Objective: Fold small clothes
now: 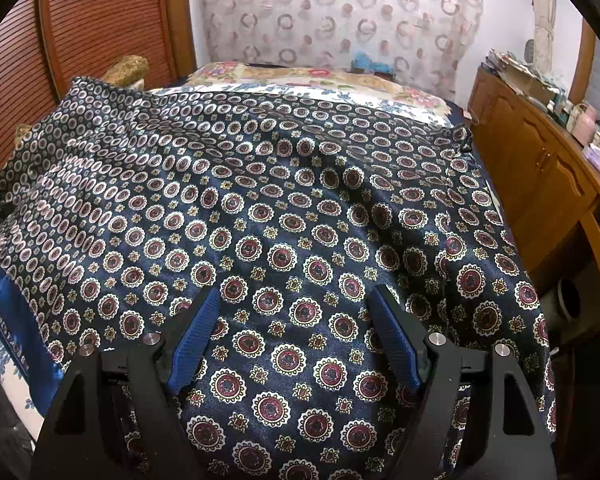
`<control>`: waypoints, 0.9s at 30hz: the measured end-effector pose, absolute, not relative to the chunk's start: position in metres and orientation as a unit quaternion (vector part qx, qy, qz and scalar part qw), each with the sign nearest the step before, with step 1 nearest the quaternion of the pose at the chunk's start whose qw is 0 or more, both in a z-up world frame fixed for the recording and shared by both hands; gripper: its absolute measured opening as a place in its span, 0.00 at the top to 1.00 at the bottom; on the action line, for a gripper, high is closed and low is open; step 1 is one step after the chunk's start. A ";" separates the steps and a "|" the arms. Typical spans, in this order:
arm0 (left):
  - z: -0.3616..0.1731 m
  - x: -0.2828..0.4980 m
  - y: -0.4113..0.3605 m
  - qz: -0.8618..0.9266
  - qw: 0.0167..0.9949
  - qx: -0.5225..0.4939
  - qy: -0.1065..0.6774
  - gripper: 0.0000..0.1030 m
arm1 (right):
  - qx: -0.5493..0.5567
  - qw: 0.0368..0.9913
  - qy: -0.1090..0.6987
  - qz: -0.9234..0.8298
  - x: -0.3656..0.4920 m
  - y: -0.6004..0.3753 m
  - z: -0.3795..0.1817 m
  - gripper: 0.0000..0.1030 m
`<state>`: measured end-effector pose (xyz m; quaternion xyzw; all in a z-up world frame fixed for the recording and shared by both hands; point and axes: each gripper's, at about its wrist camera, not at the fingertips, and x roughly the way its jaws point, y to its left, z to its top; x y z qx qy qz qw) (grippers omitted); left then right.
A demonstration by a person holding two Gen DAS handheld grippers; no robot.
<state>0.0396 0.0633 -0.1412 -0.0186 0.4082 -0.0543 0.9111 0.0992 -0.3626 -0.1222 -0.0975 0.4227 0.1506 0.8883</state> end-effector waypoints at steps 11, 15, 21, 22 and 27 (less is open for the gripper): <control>-0.138 0.027 0.069 -0.088 0.908 -0.056 0.407 0.71 | -0.097 0.888 0.423 0.151 0.099 -0.363 -0.122 0.24; -0.138 0.019 0.073 -0.086 0.908 -0.069 0.405 0.73 | -0.097 0.888 0.423 0.151 0.099 -0.363 -0.122 0.24; -0.139 0.017 0.077 -0.084 0.907 -0.079 0.404 0.73 | -0.096 0.888 0.423 0.150 0.099 -0.362 -0.122 0.23; -0.139 0.018 0.077 -0.084 0.907 -0.079 0.404 0.73 | -0.096 0.888 0.423 0.150 0.099 -0.362 -0.122 0.23; -0.139 0.020 0.076 -0.085 0.908 -0.077 0.402 0.81 | -0.096 0.888 0.423 0.151 0.099 -0.363 -0.122 0.23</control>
